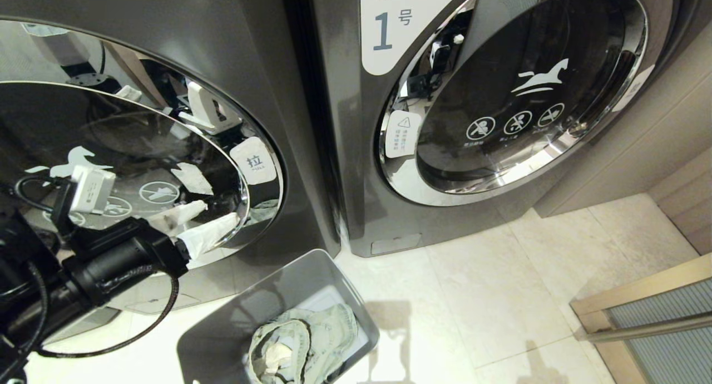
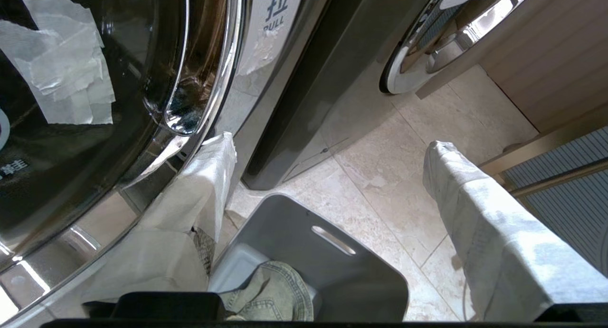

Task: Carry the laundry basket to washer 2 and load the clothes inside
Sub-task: Open the lid of the washing machine

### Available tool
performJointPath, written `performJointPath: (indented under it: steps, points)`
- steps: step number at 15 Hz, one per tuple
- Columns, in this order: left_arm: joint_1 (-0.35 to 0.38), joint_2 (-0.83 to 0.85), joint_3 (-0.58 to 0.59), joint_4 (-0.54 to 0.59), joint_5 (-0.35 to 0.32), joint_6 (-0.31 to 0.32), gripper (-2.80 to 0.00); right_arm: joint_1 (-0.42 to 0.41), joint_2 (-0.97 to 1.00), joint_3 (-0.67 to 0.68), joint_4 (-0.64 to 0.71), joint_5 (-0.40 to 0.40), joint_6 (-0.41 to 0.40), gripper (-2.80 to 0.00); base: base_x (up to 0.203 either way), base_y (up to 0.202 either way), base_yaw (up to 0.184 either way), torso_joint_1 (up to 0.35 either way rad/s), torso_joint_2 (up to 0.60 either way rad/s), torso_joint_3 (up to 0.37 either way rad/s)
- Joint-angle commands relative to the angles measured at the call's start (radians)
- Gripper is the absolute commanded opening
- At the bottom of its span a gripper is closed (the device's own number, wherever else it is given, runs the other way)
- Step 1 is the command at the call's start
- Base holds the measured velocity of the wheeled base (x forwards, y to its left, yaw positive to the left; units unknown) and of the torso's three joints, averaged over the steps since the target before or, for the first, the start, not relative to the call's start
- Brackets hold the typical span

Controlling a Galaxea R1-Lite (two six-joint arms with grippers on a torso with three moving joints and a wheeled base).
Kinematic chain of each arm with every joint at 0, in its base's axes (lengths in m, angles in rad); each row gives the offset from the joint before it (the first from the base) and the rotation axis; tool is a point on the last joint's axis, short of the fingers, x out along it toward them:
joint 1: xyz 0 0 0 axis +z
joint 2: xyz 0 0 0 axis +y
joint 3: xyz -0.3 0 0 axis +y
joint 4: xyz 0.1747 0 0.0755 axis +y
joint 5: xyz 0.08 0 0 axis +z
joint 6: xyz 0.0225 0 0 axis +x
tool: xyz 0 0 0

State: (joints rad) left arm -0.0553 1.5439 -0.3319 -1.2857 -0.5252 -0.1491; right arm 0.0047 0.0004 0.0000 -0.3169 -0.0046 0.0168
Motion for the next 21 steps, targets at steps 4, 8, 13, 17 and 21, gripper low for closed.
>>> performJointPath:
  steps: [4, 8, 13, 17, 21]
  points:
    - [0.0, 0.027, -0.013, -0.009, -0.002, -0.001, 0.0, 0.0, 0.001, 0.04, -0.002, 0.0, 0.0, -2.8, 0.0, 0.0, 0.0, 0.0, 0.0, 0.0]
    - [0.0, 0.082, -0.055, -0.011, -0.009, -0.006, 0.0, 0.0, 0.001, 0.04, -0.002, 0.0, 0.0, -2.8, 0.0, 0.0, 0.0, 0.0, 0.0, 0.0]
    - [0.014, 0.259, -0.227, -0.086, -0.046, -0.122, 0.0, 0.0, 0.001, 0.04, -0.002, 0.0, 0.0, -2.8, 0.0, 0.0, 0.0, 0.0, 0.0, 0.0]
    - [0.039, 0.344, -0.263, -0.244, -0.059, -0.238, 0.0, 0.0, 0.001, 0.04, -0.002, 0.0, 0.0, -2.8, 0.0, 0.0, 0.0, 0.0, 0.0, 0.0]
    - [0.042, 0.352, -0.274, -0.244, -0.103, -0.256, 0.0, 0.0, 0.001, 0.04, -0.002, 0.0, 0.0, -2.8, 0.0, 0.0, 0.0, 0.0, 0.0, 0.0]
